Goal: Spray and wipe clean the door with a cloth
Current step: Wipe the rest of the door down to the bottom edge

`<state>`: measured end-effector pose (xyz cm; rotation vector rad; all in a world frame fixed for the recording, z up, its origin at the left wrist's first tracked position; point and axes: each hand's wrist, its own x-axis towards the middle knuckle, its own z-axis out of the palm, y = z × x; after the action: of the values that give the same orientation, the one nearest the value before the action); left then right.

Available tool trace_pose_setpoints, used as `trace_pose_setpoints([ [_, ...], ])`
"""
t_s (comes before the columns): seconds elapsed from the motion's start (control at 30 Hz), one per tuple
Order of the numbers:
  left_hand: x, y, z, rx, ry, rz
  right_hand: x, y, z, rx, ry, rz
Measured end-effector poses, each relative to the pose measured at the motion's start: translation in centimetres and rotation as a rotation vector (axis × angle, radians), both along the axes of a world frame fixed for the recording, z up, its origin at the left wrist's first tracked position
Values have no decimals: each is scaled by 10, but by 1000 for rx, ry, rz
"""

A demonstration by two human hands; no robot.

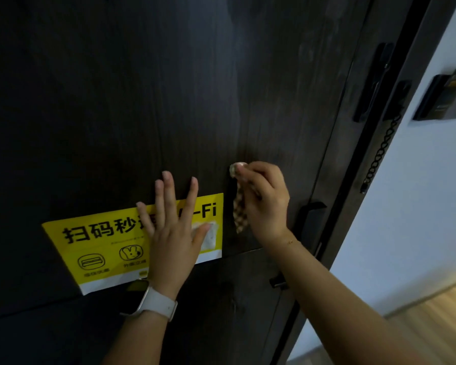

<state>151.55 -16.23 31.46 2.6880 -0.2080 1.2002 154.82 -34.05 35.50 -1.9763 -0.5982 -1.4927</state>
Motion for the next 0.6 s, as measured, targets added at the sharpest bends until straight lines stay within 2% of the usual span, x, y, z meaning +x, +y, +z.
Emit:
trace_pose_setpoints([
  [0.13,5,3,-4,9,-32,-2,-4,12,-53,-36,23,15],
  [0.33,7,4,-6,64,-28,37,-20,10,-119,-163,254,36],
  [0.37,5,3,-5,60,-15,39,-26,10,-126,-152,312,43],
  [0.43,0,2,-2,29,1,19,-45,11,-140,16,446,42],
  [0.5,-8,1,-1,-59,-14,-50,-64,12,-152,193,586,72],
  [0.6,-40,5,-24,-368,4,-163,-88,14,-170,234,696,170],
])
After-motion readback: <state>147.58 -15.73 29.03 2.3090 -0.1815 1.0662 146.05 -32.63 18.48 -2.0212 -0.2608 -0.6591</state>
